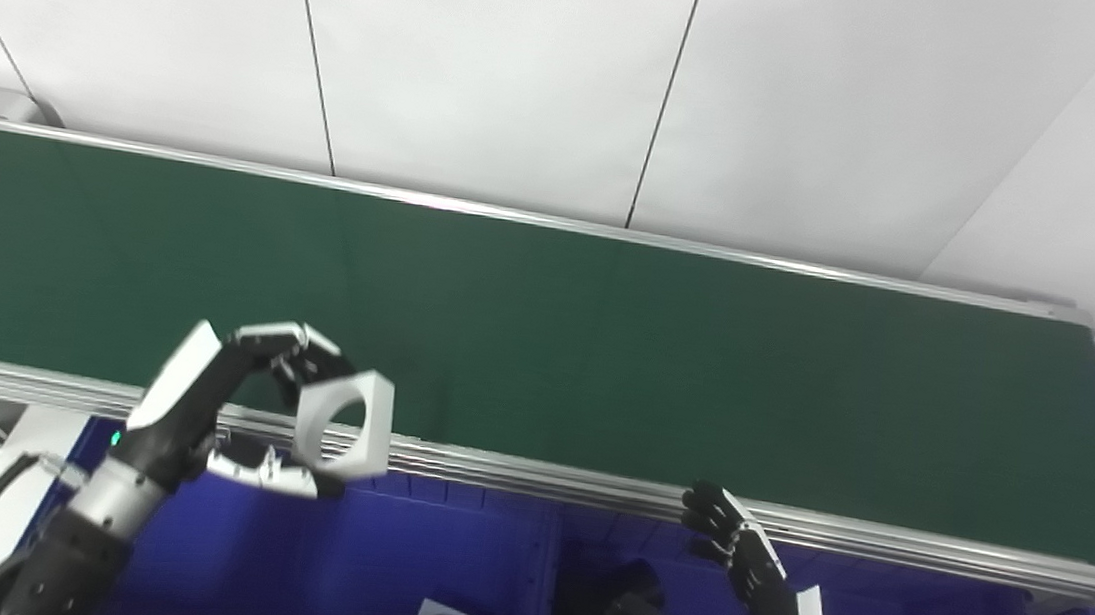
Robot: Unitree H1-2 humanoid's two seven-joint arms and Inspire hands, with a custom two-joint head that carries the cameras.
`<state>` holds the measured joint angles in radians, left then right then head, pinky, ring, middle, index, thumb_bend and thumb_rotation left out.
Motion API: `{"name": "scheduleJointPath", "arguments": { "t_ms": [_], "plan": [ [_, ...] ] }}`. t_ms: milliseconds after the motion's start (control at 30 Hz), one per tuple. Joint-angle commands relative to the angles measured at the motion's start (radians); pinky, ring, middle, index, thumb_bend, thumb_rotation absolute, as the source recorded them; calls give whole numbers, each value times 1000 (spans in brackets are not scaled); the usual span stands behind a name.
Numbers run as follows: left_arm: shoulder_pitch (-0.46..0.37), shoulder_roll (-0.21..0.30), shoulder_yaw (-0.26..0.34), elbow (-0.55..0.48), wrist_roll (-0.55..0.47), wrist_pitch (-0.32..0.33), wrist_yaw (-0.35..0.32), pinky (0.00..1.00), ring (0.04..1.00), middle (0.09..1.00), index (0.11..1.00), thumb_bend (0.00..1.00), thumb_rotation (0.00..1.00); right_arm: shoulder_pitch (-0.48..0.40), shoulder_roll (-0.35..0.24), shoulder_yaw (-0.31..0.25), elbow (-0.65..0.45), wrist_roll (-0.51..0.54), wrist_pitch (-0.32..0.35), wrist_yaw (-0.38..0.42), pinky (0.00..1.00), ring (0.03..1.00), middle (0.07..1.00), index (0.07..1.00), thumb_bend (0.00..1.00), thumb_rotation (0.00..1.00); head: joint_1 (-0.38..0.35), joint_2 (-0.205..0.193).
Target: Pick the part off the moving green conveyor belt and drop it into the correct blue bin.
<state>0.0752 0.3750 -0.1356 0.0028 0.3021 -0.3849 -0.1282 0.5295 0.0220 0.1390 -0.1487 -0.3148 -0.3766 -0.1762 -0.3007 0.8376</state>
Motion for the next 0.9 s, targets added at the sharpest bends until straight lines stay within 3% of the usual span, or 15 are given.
{"name": "scheduleJointPath", "arguments": {
  "t_ms": [0, 167, 333, 433, 633, 767, 867],
  "plan": [
    [-4, 6, -5, -36, 3, -39, -1, 269, 354, 454, 534, 515, 0, -4, 11, -2, -43, -12, 9, 4, 689, 754, 787, 815, 811, 346, 4, 12],
    [13, 13, -49, -40, -17, -34, -63, 375, 443, 457, 530, 514, 0, -8, 13, -3, -48, -1, 15, 9, 687, 753, 788, 811, 809, 324, 8, 21],
    [16, 26, -102, -93, 29, 84, -155, 402, 458, 457, 527, 514, 0, -8, 15, -6, -47, -3, 10, 8, 693, 754, 788, 812, 813, 332, 8, 25],
    [13, 22, -123, -108, 49, 122, -183, 418, 474, 461, 526, 514, 0, -7, 17, -6, -50, 3, 17, 12, 694, 762, 792, 811, 818, 333, 6, 29],
    [6, 5, -170, -111, 110, 191, -220, 484, 564, 513, 478, 516, 0, -10, 19, -9, -51, -14, 13, 6, 693, 753, 793, 809, 820, 341, -7, 34],
    [10, -10, -199, -94, 166, 183, -206, 486, 540, 485, 506, 517, 0, -10, 22, -8, -50, -2, 20, 12, 698, 757, 789, 811, 825, 336, -8, 30],
    [17, -14, -207, -104, 218, 221, -204, 485, 529, 466, 540, 513, 0, -10, 24, -8, -47, 0, 21, 12, 695, 752, 795, 810, 831, 343, -11, 27]
  ]
}}
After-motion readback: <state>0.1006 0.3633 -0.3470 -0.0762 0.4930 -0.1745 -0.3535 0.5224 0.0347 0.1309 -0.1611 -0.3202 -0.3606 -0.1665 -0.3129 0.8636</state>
